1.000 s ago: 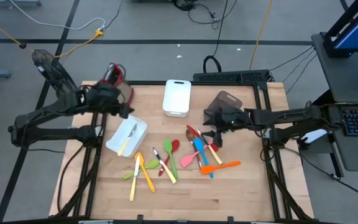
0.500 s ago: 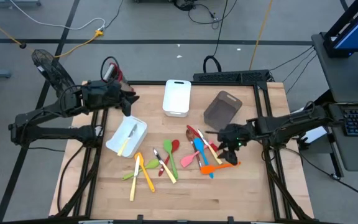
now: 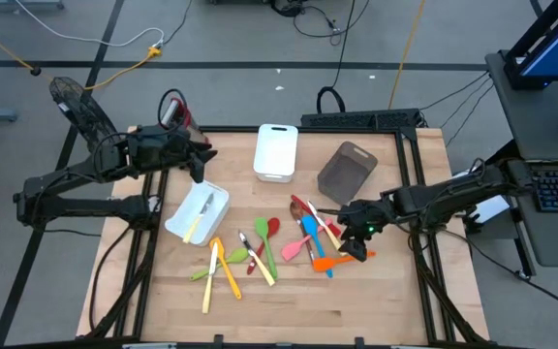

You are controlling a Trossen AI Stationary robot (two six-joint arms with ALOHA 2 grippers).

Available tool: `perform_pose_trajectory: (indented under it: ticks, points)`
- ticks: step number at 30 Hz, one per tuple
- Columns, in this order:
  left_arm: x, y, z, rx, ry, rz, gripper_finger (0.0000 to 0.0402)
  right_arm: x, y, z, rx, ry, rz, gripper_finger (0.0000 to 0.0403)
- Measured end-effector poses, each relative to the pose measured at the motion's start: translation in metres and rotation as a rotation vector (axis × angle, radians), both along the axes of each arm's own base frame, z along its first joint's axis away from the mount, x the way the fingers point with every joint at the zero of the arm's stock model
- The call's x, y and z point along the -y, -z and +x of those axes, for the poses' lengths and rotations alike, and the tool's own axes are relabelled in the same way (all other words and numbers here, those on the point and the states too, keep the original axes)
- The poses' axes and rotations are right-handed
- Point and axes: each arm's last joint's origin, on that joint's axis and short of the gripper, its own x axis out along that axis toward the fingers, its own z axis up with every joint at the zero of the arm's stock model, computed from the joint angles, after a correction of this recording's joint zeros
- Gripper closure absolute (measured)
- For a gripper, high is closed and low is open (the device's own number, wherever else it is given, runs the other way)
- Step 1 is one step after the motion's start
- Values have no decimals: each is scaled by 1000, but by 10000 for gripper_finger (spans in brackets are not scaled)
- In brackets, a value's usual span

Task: Pick & Place Kitchen Items
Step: Put the yellow table knife into the bottom white bin

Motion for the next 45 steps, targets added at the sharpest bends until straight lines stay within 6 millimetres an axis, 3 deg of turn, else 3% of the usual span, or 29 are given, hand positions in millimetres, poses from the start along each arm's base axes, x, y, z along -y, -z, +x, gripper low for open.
perform_pose_trajectory:
  ticks: [11, 18, 32, 45]
  points:
    - [0, 0, 0, -12, 11, 21, 256, -4, 4, 23, -249, -27, -72, 190]
    - [0, 0, 0, -15, 13, 25, 256, -4, 11, 36, -300, 6, -28, 190]
    - [0, 0, 0, -27, 24, 46, 256, 4, 37, 50, -445, 216, 64, 190]
    - [0, 0, 0, -62, 59, 107, 256, 6, 45, 52, -494, 393, 47, 190]
